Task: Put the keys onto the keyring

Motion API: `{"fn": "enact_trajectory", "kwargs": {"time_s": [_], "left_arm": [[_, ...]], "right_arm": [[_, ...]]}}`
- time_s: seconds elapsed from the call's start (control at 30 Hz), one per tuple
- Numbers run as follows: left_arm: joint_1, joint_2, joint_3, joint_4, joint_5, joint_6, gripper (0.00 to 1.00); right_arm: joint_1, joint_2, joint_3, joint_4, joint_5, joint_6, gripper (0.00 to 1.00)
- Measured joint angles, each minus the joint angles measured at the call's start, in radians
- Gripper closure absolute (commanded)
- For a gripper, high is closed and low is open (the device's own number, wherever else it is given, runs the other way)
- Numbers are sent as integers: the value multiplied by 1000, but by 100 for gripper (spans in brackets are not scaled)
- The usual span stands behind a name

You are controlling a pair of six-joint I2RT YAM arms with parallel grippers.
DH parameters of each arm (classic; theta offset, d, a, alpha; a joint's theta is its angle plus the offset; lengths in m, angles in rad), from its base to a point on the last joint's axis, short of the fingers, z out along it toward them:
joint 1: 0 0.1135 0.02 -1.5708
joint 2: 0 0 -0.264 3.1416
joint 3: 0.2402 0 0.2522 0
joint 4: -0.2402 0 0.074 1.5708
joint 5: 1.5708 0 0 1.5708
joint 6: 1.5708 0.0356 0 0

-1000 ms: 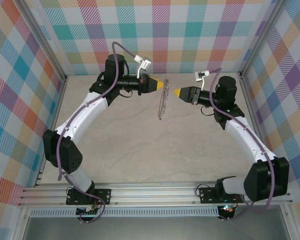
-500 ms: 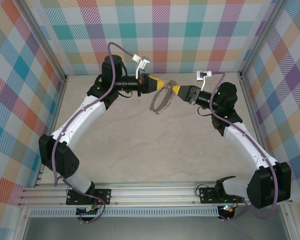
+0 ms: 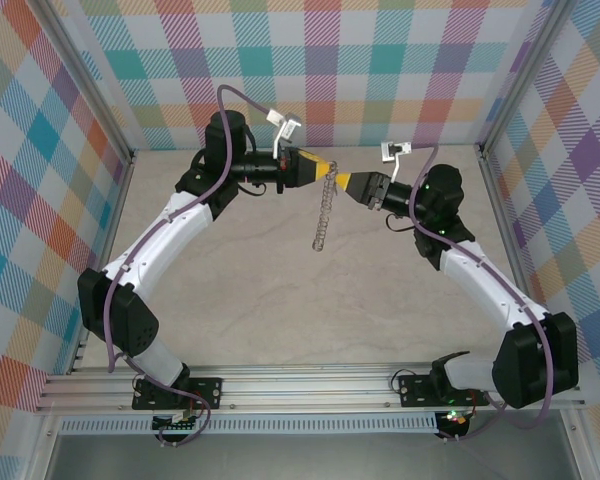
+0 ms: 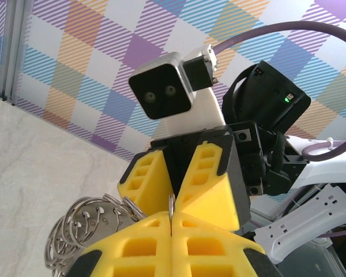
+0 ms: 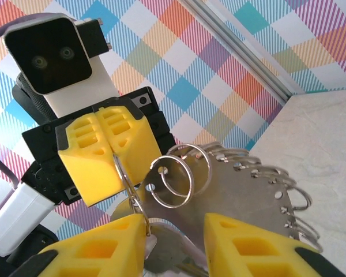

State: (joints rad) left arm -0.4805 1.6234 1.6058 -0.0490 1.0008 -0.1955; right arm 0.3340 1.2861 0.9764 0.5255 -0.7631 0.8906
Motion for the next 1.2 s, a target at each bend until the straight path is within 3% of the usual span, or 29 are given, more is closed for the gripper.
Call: {"fn": "enact_trajectory", "kwargs": {"time_s": [0.13,0.47,0.7,1.2], "left_arm": [[0,0,-1,0,0,0,100],[-2,0,-18,0,-1,0,100],[-2,-2,-20,0,-4,0,100],[-3,-28,-68,59,-34,-39,100]], "right_arm": [[2,1,2,10,-3,7,81],[2,1,2,14,-4,11,79],[2,1,9,32,-12,22,100],[6,10,9,59,-16,42,100]]}}
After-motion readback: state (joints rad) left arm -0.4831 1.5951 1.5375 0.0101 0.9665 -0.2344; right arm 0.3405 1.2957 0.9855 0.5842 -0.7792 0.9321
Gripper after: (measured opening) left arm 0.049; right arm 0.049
